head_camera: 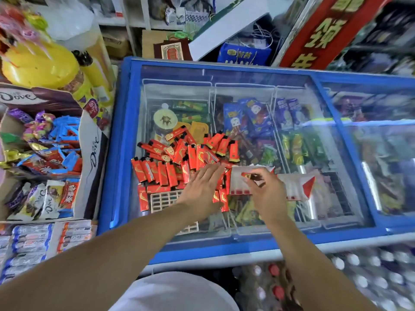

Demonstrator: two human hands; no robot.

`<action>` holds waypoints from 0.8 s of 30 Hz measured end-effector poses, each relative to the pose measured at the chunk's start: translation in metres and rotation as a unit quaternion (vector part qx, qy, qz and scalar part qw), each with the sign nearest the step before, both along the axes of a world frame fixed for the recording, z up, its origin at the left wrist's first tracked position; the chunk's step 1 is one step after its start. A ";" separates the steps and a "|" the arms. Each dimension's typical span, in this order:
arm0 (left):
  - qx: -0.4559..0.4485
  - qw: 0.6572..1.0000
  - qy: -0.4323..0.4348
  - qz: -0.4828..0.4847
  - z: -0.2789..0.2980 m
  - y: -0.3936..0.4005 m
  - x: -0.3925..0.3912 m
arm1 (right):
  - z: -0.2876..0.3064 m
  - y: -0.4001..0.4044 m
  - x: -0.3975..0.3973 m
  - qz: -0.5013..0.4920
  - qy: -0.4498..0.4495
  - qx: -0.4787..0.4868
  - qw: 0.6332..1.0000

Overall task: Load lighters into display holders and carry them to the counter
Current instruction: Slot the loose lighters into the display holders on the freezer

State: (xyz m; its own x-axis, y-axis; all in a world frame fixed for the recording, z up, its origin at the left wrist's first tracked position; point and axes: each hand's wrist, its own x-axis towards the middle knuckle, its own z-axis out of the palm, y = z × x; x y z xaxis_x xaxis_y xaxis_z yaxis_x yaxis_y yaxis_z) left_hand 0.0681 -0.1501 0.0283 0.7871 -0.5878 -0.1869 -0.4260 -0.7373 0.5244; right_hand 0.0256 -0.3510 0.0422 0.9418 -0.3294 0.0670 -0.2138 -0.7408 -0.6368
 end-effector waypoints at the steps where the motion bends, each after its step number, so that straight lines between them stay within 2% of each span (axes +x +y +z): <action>1: -0.009 1.000 0.007 0.004 0.001 -0.012 0.004 | -0.006 -0.004 0.004 0.009 0.005 -0.021 1.000; 5: -0.038 0.999 0.035 -0.002 0.003 -0.046 0.017 | -0.024 -0.005 0.016 0.033 0.004 -0.059 0.998; 8: -0.019 0.999 0.041 -0.020 -0.003 -0.058 0.020 | -0.029 -0.002 0.018 0.046 0.041 -0.093 0.994; 17: 0.016 0.999 0.021 -0.036 -0.022 -0.041 0.017 | -0.018 -0.010 0.024 0.097 0.089 -0.159 0.978; 20: 0.034 0.999 0.009 -0.039 -0.022 -0.027 0.016 | -0.020 0.000 0.024 0.131 0.057 -0.159 0.977; 24: 0.072 0.996 -0.023 -0.049 -0.020 -0.006 0.015 | -0.027 0.015 0.022 0.127 0.041 -0.161 0.978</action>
State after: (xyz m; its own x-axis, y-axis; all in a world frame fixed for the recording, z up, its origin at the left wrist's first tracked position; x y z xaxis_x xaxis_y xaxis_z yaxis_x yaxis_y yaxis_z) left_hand 0.0830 -0.1556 0.0085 0.7371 -0.6314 -0.2408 -0.5202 -0.7576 0.3942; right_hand 0.0475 -0.3358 0.0150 0.9971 -0.0584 0.0497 -0.0374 -0.9361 -0.3496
